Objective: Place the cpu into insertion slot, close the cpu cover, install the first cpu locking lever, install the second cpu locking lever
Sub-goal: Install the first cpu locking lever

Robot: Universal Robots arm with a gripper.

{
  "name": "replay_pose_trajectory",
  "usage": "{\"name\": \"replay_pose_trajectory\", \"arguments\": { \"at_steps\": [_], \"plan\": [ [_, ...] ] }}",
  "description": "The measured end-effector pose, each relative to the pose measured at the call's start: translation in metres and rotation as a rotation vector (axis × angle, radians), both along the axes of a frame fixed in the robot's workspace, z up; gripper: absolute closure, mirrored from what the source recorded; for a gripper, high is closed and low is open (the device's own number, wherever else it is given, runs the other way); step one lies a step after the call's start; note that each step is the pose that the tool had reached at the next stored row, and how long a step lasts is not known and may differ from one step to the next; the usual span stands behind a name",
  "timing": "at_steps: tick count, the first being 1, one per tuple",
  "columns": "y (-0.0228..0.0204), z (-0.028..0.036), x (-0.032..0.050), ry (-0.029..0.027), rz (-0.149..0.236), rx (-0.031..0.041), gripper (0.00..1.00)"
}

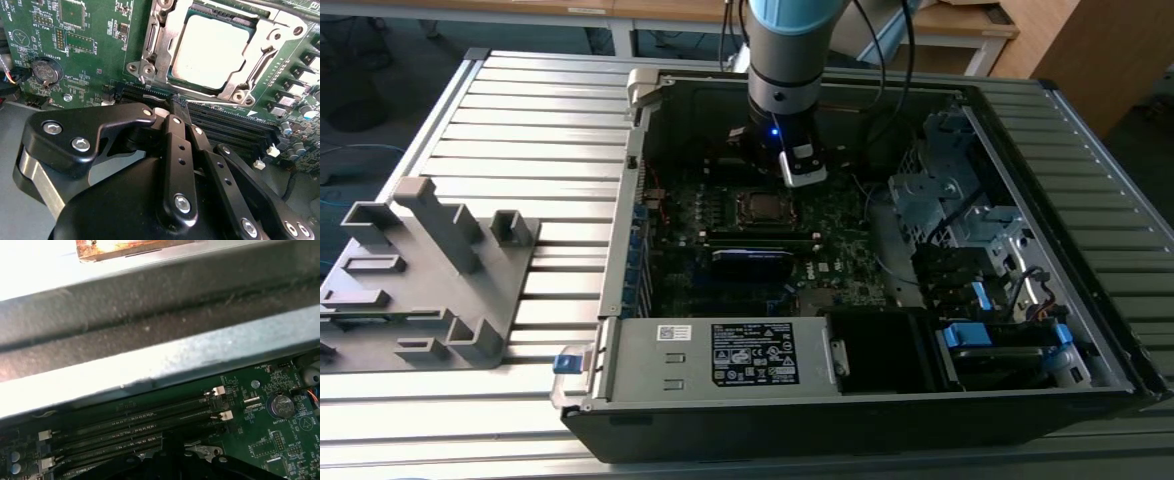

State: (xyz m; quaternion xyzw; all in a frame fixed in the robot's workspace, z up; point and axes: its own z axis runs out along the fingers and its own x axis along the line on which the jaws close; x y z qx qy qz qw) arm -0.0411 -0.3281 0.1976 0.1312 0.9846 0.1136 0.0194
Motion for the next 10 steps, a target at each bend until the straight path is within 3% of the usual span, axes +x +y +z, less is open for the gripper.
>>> {"name": "replay_pose_trajectory", "arguments": {
  "at_steps": [7, 10],
  "plan": [
    [0.0001, -0.0004, 0.0, 0.0, 0.0, 0.0074, 0.89],
    [0.0001, -0.001, -0.0004, -0.0049, 0.0, 0.0076, 0.89]
  ]
}}
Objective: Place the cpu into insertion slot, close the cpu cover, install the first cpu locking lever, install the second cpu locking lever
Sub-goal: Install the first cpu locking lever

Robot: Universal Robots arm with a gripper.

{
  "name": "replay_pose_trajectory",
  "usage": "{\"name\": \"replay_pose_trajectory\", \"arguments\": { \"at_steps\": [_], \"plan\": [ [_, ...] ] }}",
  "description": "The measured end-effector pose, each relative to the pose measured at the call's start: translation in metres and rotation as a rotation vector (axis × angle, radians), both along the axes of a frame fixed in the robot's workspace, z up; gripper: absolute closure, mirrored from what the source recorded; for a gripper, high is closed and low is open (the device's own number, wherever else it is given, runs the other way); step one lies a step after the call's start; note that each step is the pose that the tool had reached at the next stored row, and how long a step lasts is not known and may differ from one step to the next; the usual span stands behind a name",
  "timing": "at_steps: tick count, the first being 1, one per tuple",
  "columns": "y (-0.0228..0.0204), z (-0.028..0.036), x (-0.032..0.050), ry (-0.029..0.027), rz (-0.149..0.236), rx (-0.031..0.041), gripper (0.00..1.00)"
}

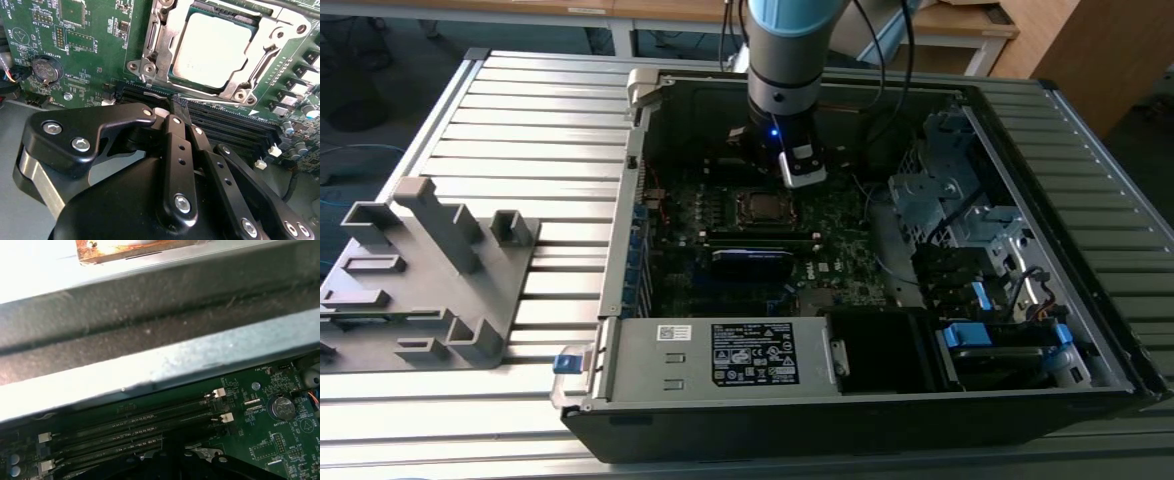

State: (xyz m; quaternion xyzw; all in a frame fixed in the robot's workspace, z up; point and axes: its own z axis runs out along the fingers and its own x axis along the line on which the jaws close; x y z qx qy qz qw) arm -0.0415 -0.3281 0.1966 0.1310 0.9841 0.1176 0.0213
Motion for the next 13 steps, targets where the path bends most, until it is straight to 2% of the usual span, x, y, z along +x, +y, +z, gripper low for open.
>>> {"name": "replay_pose_trajectory", "arguments": {
  "at_steps": [4, 13],
  "plan": [
    [0.0001, -0.0004, -0.0007, -0.0054, 0.0, 0.0002, 0.89],
    [0.0, -0.0012, -0.001, -0.0101, 0.005, 0.0041, 0.89]
  ]
}}
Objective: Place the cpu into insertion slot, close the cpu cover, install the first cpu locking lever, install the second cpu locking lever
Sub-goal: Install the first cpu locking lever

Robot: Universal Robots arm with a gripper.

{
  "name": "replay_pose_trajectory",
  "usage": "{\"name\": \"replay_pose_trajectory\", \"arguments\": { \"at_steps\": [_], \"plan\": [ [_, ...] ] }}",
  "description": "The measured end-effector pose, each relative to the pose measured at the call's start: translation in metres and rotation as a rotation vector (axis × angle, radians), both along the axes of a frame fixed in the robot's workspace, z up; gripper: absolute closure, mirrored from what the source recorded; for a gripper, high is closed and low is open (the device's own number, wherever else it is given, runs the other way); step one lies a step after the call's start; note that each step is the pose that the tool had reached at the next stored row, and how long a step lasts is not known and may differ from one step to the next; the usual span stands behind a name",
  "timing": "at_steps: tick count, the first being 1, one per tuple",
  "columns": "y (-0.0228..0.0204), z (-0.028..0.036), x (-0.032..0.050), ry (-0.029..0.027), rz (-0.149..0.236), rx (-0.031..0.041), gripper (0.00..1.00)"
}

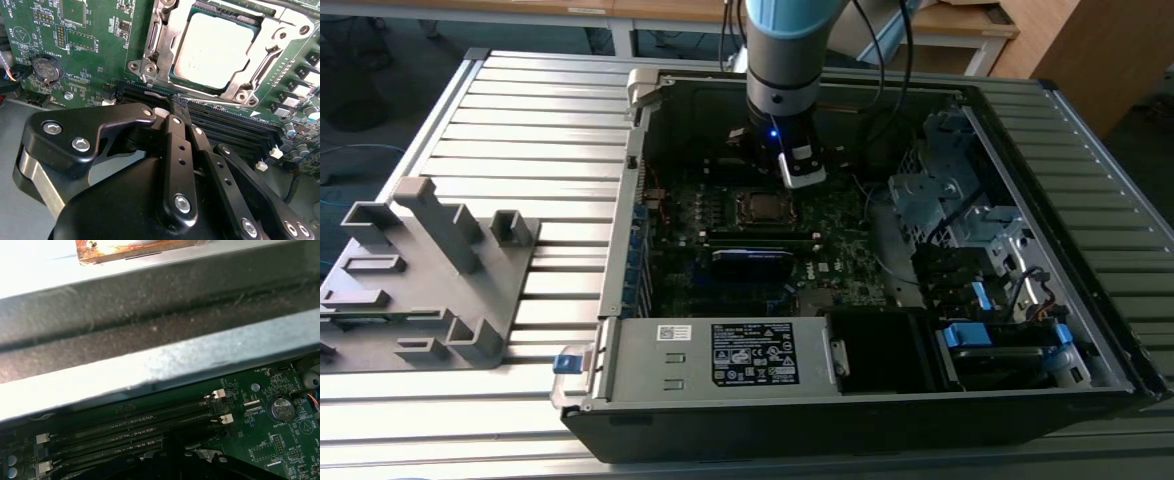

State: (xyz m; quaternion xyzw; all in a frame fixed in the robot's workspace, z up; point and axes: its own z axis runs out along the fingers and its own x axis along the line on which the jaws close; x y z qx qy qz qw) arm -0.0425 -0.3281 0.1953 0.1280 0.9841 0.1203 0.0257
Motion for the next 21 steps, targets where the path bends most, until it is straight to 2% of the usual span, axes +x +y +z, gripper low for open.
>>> {"name": "replay_pose_trajectory", "arguments": {
  "at_steps": [2, 14, 21],
  "plan": [
    [0.0, -0.0002, 0.0, -0.0018, 0.002, 0.002, 0.89],
    [0.0002, -0.0007, -0.0003, -0.0035, 0.003, 0.0039, 0.89],
    [0.0, -0.001, 0.0007, -0.0036, 0.003, 0.0025, 0.89]
  ]
}}
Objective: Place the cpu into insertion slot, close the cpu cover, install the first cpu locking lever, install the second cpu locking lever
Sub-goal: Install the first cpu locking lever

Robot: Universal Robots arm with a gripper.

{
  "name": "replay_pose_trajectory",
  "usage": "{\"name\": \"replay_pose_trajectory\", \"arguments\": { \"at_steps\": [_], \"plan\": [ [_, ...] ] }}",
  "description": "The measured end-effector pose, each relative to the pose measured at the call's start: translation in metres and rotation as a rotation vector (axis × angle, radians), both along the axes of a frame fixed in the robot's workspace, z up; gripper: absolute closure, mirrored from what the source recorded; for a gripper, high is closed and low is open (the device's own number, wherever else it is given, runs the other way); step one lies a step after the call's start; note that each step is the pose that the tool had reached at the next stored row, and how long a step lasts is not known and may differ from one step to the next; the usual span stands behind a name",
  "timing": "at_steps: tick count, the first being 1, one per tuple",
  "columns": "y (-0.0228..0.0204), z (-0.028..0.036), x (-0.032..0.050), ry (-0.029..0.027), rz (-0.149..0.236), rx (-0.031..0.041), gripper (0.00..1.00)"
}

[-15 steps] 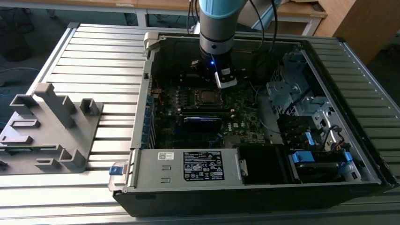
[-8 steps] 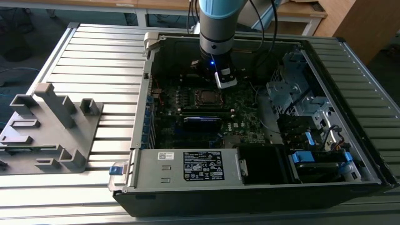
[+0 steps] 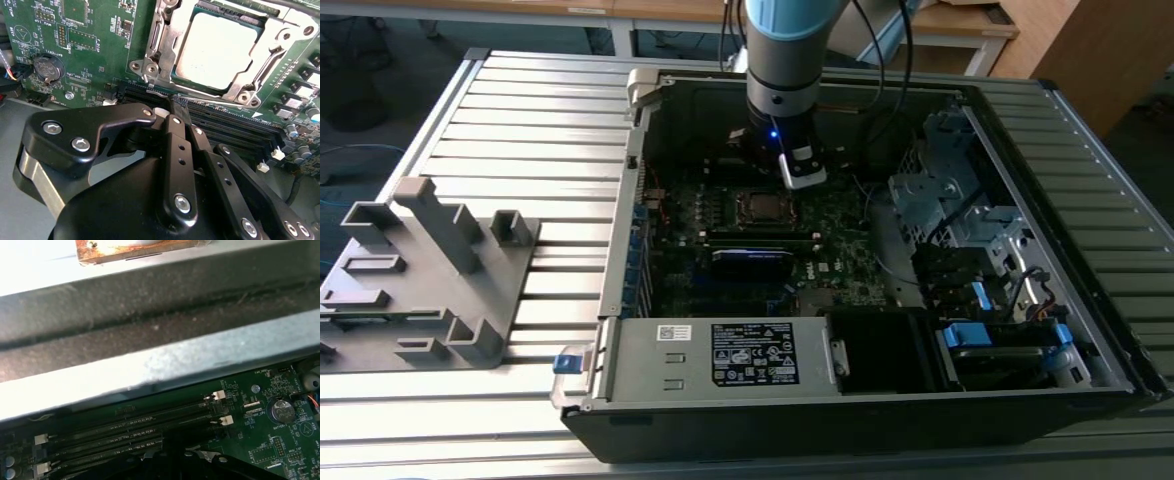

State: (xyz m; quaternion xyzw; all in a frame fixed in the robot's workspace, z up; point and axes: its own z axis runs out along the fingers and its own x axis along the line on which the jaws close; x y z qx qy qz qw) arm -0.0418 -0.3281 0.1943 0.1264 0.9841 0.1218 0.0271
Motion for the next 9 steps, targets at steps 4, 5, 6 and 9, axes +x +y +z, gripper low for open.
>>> {"name": "replay_pose_trajectory", "arguments": {
  "at_steps": [4, 5, 6, 9],
  "plan": [
    [0.0, 0.0, 0.0005, 0.0, 0.0, 0.0, 0.89],
    [0.0, 0.0, 0.0006, 0.0, 0.0, 0.0, 0.89],
    [0.0, 0.0, 0.0008, 0.0001, 0.0, -0.0001, 0.89],
    [0.0, -0.0001, 0.0021, 0.0, 0.0, 0.0, 0.89]
  ]
}}
